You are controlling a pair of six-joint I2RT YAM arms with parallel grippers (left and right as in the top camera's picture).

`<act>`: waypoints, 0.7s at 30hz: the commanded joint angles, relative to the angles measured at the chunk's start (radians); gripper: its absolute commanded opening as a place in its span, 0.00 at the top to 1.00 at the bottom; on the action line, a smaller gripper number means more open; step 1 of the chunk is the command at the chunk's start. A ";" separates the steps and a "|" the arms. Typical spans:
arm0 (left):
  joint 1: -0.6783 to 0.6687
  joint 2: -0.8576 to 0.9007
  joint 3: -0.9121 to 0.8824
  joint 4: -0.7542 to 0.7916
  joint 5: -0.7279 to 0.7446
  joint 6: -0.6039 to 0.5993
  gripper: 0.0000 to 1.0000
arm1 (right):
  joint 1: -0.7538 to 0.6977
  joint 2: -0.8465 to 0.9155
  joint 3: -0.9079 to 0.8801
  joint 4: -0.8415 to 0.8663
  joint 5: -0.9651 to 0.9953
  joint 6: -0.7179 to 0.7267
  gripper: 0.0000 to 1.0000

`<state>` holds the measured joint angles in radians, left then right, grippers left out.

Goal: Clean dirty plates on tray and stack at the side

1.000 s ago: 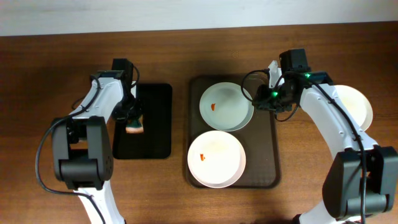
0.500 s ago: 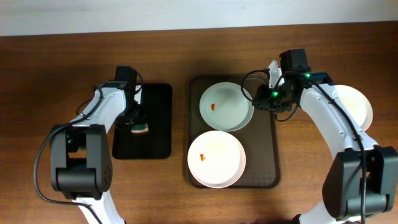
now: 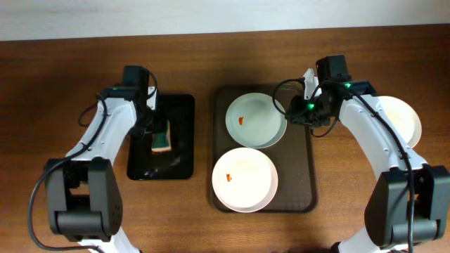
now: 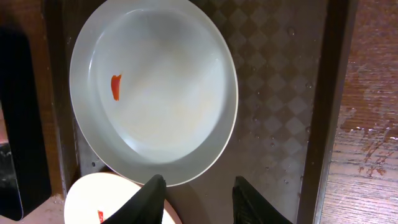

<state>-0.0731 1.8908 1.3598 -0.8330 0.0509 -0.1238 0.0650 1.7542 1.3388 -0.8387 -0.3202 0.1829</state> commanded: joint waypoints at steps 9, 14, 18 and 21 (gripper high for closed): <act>-0.003 -0.001 -0.217 0.314 0.014 0.014 1.00 | 0.001 -0.013 0.010 -0.004 -0.010 -0.006 0.64; -0.003 -0.096 -0.126 0.183 0.035 0.013 0.60 | 0.001 -0.013 0.010 -0.003 -0.010 -0.006 0.63; -0.003 -0.091 -0.131 0.095 0.031 0.013 0.59 | 0.001 -0.013 0.010 -0.003 -0.010 -0.006 0.63; -0.017 -0.015 -0.132 0.104 -0.004 0.013 0.64 | 0.001 -0.013 0.010 -0.004 -0.010 -0.006 0.63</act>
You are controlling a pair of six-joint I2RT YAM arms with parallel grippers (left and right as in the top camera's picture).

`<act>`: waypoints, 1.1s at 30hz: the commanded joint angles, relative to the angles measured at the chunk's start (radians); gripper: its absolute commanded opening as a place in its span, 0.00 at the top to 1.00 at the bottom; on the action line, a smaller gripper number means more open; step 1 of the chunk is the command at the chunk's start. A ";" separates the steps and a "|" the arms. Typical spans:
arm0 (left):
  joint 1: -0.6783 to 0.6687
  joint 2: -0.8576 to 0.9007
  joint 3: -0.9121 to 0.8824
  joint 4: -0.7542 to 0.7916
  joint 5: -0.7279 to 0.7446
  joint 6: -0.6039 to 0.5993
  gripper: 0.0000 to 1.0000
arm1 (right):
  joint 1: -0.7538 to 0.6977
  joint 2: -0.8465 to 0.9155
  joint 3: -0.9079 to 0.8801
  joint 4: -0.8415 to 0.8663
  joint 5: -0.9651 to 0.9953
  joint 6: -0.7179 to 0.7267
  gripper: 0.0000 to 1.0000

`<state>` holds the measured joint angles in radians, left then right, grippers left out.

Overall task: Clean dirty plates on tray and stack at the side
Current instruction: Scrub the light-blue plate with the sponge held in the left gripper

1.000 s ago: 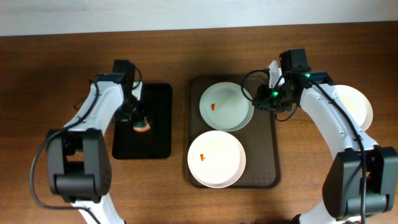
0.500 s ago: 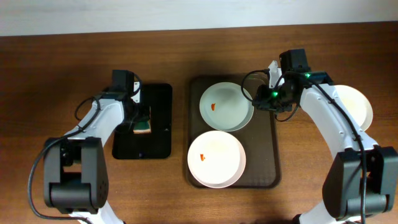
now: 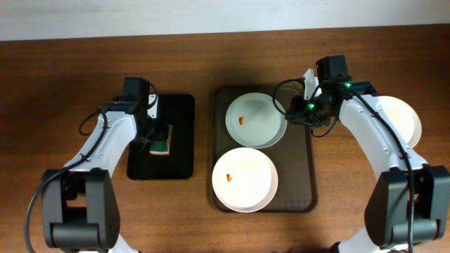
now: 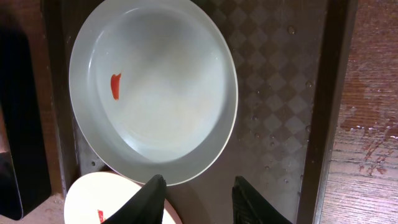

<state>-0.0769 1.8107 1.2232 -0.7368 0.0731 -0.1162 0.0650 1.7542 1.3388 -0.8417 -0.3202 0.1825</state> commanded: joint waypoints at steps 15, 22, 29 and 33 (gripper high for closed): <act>-0.079 0.142 0.405 -0.211 0.116 0.000 1.00 | 0.001 0.021 0.006 0.089 0.077 -0.105 0.64; -0.295 0.162 0.405 0.085 0.151 -0.119 1.00 | 0.001 0.220 0.006 0.126 0.071 -0.106 0.68; -0.442 0.277 0.405 0.211 0.152 -0.240 1.00 | 0.012 0.303 0.006 0.151 0.120 -0.059 0.92; -0.506 0.375 0.405 0.282 0.176 -0.298 1.00 | 0.013 0.303 0.006 0.150 0.118 -0.043 0.94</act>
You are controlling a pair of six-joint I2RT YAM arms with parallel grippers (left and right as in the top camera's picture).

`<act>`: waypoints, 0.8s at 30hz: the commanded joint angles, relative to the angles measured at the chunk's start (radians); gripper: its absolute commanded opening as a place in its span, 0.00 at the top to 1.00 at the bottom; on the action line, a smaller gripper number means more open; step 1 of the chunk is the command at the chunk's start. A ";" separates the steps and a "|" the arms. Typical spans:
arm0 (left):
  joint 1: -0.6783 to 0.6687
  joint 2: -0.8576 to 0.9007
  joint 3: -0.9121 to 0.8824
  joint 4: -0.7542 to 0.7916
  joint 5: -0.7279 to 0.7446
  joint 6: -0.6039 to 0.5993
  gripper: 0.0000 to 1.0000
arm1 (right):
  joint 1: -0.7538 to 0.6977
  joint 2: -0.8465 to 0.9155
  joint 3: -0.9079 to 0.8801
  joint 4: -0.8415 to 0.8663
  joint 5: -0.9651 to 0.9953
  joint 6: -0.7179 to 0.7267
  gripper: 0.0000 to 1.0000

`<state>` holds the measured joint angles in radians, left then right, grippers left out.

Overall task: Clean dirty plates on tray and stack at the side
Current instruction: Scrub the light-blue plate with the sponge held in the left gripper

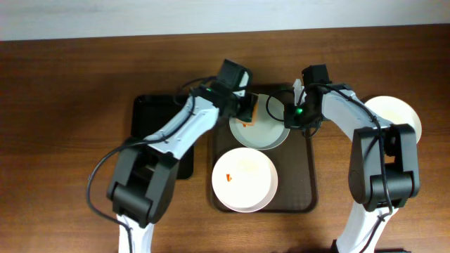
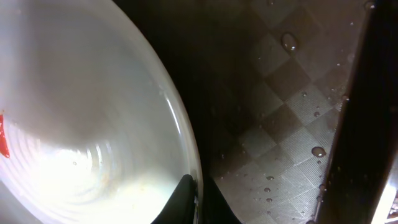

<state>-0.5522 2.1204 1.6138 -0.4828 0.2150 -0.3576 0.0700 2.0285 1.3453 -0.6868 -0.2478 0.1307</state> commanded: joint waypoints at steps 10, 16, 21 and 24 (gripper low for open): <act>-0.049 0.126 0.014 -0.087 -0.386 0.104 1.00 | 0.008 0.029 0.000 -0.051 0.042 0.022 0.96; -0.049 0.126 0.096 -0.214 -0.598 0.180 1.00 | 0.008 0.029 0.000 -0.082 0.039 0.043 0.96; -0.049 0.126 0.370 -0.450 -0.623 0.172 1.00 | 0.008 0.029 0.000 -0.096 0.039 0.043 0.96; -0.045 0.124 0.510 -0.588 -0.594 0.142 1.00 | 0.008 0.029 0.000 -0.101 0.039 0.059 0.96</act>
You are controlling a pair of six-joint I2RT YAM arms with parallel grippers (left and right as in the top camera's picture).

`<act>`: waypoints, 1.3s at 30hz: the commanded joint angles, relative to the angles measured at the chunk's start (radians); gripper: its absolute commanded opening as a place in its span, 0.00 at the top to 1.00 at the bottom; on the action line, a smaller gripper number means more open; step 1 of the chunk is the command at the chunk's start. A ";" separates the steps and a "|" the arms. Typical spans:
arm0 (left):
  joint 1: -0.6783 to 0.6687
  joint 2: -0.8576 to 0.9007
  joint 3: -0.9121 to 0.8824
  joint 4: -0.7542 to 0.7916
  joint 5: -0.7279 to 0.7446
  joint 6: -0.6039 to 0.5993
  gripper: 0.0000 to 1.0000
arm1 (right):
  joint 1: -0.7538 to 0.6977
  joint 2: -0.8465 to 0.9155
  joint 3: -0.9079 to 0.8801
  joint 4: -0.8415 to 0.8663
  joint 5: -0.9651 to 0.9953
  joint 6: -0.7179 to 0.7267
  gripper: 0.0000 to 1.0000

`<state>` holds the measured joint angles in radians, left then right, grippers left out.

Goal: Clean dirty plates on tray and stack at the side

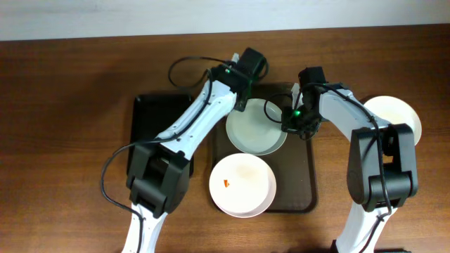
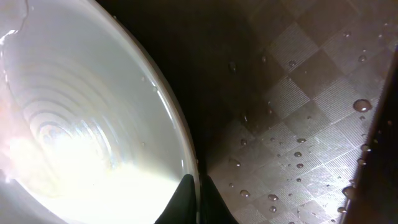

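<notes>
Two white plates lie on the brown tray (image 1: pixel 304 176). The far plate (image 1: pixel 256 130) shows no stain on its visible face; my right gripper (image 1: pixel 287 125) is shut on its right rim, and the right wrist view shows the fingertips (image 2: pixel 196 199) pinching that rim (image 2: pixel 180 143) over the wet tray (image 2: pixel 298 112). My left gripper (image 1: pixel 241 105) is at the plate's far-left edge, shut on the sponge, which is mostly hidden beneath it. The near plate (image 1: pixel 242 186) carries a small red stain (image 1: pixel 225 184).
A black sponge tray (image 1: pixel 151 119) sits left of the brown tray, partly under my left arm. A clean white plate (image 1: pixel 401 119) rests on the wood at the right. Water drops dot the brown tray's checkered floor.
The red stain on the far plate is gone. My left gripper shifted to the plate's far-left edge. The near plate sits slightly lower and further left. My right gripper still holds the rim.
At first my left gripper was at the sponge on the black tray while my right hovered open over the stained far plate. Then the right was shut on the plate's rim and the left held the sponge on it. Now the plate looks clean.
</notes>
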<state>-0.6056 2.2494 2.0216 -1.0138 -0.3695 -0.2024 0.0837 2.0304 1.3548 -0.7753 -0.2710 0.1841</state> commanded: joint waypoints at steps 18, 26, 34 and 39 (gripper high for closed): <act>0.518 -0.129 0.058 -0.483 0.418 0.145 1.00 | -0.005 -0.256 0.020 -0.023 0.031 -0.045 0.96; 0.525 -0.197 -0.249 -0.299 0.445 0.143 1.00 | 0.014 -0.367 0.021 -0.061 0.017 -0.066 0.96; 0.624 -0.460 -0.266 -0.288 0.446 0.143 0.33 | 0.265 -0.369 0.021 0.033 0.061 -0.063 0.96; 0.862 -0.773 -0.266 -0.359 0.549 0.142 0.31 | 0.483 -0.342 0.021 0.297 0.112 0.070 0.96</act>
<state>0.1669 1.5814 1.7470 -1.3525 0.0994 -0.0673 0.4965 1.6913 1.3590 -0.5488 -0.1982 0.1944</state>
